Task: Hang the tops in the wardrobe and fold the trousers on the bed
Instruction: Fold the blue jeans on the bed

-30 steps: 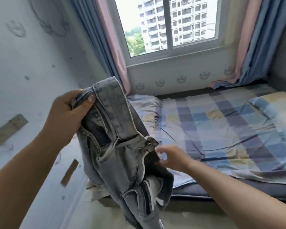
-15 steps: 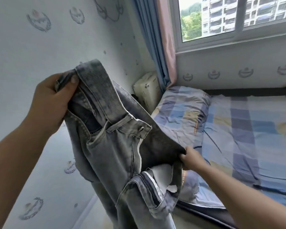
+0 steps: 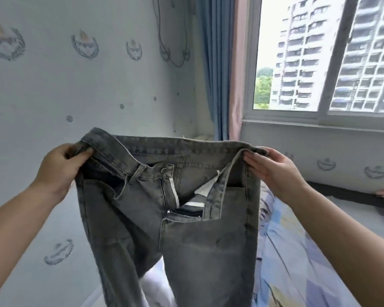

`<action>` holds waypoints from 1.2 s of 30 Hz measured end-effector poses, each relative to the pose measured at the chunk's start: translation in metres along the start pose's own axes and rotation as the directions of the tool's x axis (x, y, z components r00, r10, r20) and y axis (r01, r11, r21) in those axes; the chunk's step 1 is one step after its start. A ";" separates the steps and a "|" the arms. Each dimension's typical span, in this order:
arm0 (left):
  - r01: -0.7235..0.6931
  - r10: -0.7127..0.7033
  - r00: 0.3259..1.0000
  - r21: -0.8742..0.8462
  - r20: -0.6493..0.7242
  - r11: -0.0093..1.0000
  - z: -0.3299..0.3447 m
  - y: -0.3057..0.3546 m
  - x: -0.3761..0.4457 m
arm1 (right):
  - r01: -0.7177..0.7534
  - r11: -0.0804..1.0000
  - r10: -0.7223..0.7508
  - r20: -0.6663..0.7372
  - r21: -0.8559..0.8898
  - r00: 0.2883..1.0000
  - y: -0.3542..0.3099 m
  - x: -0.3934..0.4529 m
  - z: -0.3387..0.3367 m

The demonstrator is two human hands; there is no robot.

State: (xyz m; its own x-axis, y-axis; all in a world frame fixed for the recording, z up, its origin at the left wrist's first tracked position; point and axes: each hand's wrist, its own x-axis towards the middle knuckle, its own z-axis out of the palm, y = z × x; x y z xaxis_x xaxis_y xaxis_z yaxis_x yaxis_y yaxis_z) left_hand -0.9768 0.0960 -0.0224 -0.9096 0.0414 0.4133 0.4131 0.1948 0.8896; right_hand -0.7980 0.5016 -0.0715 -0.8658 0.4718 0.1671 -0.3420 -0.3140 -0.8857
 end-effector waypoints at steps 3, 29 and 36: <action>0.040 -0.039 0.997 -0.011 0.068 0.999 0.013 -0.002 0.028 | 0.187 0.948 -0.203 -0.039 -0.257 0.978 -0.027 0.025 0.026; 0.022 0.203 0.823 -0.387 0.531 0.922 0.354 0.222 0.031 | 0.094 0.446 -0.782 -0.336 -0.890 0.525 -0.324 0.000 -0.158; 0.153 0.231 0.795 -0.554 0.561 0.819 0.459 0.306 -0.047 | 0.022 0.318 -0.869 -0.282 -0.948 0.406 -0.450 -0.041 -0.219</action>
State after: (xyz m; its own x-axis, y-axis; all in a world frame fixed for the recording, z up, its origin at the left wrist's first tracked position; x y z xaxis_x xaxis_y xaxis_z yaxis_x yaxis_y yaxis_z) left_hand -0.8278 0.6032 0.1413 -0.6526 0.6273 0.4250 0.2232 -0.3768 0.8990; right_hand -0.5289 0.8041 0.2256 0.0488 0.6971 0.7153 0.2181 0.6914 -0.6887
